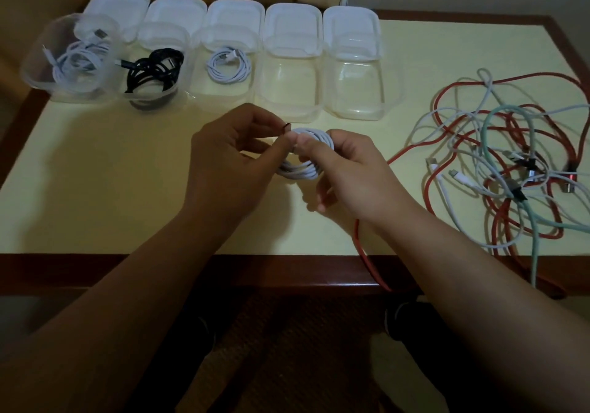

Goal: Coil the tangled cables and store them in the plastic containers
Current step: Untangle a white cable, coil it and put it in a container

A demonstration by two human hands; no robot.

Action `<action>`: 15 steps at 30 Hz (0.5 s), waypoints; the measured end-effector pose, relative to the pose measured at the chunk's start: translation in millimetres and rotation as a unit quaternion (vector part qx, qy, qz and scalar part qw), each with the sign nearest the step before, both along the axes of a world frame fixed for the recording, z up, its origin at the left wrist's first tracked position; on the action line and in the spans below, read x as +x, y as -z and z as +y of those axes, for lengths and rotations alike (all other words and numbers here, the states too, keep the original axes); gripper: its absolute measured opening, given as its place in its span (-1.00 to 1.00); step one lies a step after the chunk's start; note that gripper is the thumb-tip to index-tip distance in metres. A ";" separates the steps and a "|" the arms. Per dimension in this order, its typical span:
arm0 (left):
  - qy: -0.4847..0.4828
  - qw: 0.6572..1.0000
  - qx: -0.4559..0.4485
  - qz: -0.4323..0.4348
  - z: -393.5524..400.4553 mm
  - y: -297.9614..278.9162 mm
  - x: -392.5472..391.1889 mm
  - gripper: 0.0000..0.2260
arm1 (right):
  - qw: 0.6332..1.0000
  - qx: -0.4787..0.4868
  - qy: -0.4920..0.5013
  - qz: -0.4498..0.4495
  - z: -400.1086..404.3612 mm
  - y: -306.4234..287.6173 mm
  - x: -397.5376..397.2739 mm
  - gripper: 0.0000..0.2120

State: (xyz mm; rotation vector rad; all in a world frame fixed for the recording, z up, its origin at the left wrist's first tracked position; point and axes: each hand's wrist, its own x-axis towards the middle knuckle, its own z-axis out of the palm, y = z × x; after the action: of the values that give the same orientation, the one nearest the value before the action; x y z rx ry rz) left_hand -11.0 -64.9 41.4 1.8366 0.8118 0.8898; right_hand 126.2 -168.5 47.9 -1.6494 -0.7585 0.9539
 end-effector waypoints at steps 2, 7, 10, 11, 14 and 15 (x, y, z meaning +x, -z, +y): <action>0.007 1.000 -0.004 0.003 2.1 1.7 -1.6 -0.91 | 1.000 -0.012 -0.002 0.010 1.4 1.3 -0.2 -0.61; 0.032 0.999 0.013 0.005 7.4 -0.1 -7.8 -0.83 | 0.998 -0.020 -0.004 0.065 3.5 -2.8 -1.7 -0.66; 0.051 0.997 0.056 0.019 8.7 -1.7 -13.4 -0.78 | 0.997 -0.037 -0.025 0.070 4.1 -5.4 -1.3 -0.63; 0.059 0.995 0.072 0.021 9.0 -2.0 -15.2 -0.77 | 0.996 -0.043 -0.031 0.065 4.3 -5.8 -1.4 -0.62; 0.077 0.990 0.110 0.033 9.7 -2.2 -18.9 -0.74 | 0.997 -0.048 -0.035 0.045 6.5 -5.3 -1.8 -0.69; 0.080 0.989 0.117 0.039 10.1 -2.7 -19.9 -0.74 | 0.998 -0.047 -0.035 0.037 7.7 -6.0 -2.1 -0.72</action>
State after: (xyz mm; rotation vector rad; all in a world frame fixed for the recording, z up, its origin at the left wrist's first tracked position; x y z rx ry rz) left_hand -31.0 -54.8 44.1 2.1208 0.6171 0.8437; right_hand 124.1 -160.8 53.9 -1.6677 -0.7341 1.1084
